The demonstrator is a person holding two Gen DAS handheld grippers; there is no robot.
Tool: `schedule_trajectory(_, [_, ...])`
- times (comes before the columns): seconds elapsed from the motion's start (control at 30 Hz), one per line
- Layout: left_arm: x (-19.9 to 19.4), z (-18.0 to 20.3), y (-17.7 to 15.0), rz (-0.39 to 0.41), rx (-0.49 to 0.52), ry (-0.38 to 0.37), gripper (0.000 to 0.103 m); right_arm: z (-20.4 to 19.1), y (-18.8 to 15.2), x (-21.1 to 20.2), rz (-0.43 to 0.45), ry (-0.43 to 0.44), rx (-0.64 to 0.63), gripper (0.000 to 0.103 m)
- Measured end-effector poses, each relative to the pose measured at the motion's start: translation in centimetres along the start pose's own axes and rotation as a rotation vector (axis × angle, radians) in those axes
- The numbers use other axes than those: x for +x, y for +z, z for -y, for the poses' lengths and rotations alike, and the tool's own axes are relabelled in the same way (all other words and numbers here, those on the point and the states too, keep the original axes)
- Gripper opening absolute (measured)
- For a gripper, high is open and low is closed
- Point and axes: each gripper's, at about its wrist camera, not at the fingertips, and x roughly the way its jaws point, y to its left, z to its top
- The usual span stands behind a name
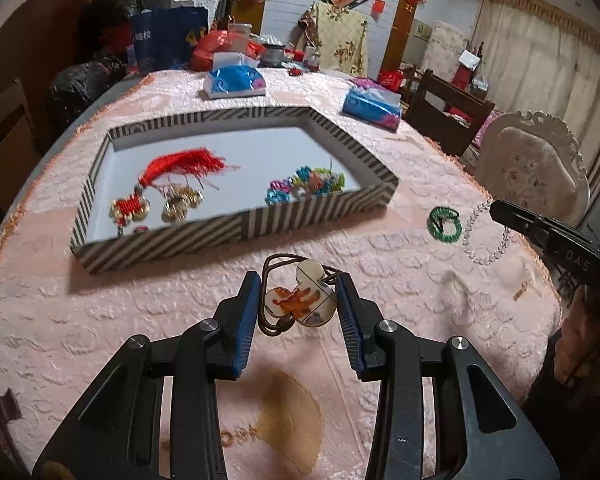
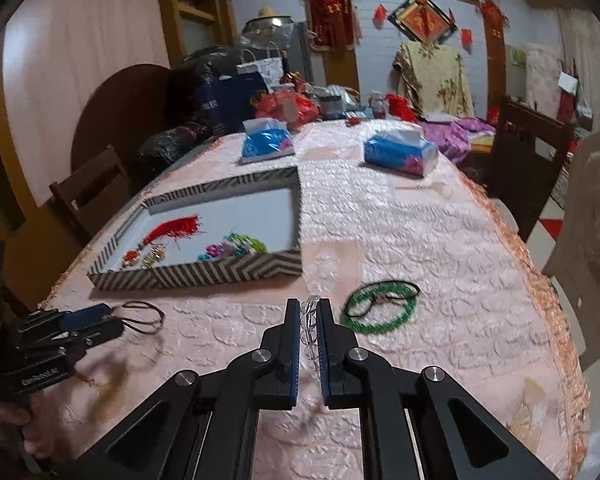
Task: Organize jewelry
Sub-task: 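Lift the crystal bracelet with the right tool while the left tool holds the hair tie, then carry the crystal bracelet and hair tie over the tray with both tools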
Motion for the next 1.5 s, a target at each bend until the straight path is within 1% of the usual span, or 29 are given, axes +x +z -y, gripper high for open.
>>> schedule_trajectory(0.17, [-0.3, -1.2, 2.2, 0.041, -0.018, 0.020, 0.037, -0.8, 1.6, 1.0, -0.004, 0.045, -0.010, 0.007])
schedule_trajectory(0.33, [-0.6, -2.8, 4.9, 0.085, -0.037, 0.048, 0.037, -1.7, 4.1, 1.9, 0.017, 0.071, -0.024, 0.007])
schedule_trajectory(0.47, [0.2, -4.5, 6.5, 0.091, -0.056, 0.078, 0.037, -2.0, 5.8, 3.2, 0.011, 0.089, -0.011, 0.007])
schedule_trajectory(0.57, [1.7, -5.6, 7.4, 0.073, -0.068, 0.119, 0.037, -2.3, 6.5, 4.2, -0.002, 0.096, -0.005, 0.007])
schedule_trajectory(0.63, [2.8, -6.0, 7.8, 0.051, -0.065, 0.158, 0.037, -2.5, 6.9, 4.9, -0.011, 0.097, -0.005, 0.007])
schedule_trajectory(0.73, [3.9, -6.2, 8.3, 0.038, -0.064, 0.195, 0.037, -3.1, 7.7, 5.7, -0.014, 0.099, -0.011, 0.007])
schedule_trajectory(0.87, [5.1, -6.1, 8.8, 0.017, -0.061, 0.224, 0.037, -4.3, 9.0, 6.9, -0.016, 0.109, -0.027, 0.007])
schedule_trajectory(1.07, [6.6, -6.0, 9.4, -0.016, -0.057, 0.248, 0.037, -6.6, 10.3, 9.8, -0.052, 0.123, -0.067, 0.007])
schedule_trajectory(1.23, [7.9, -6.8, 9.4, -0.044, -0.074, 0.259, 0.037, -7.5, 10.7, 12.2, -0.085, 0.135, -0.050, 0.007])
schedule_trajectory(1.5, [9.0, -7.4, 9.1, -0.065, -0.089, 0.260, 0.037, -8.0, 10.2, 14.4, -0.119, 0.160, -0.023, 0.007])
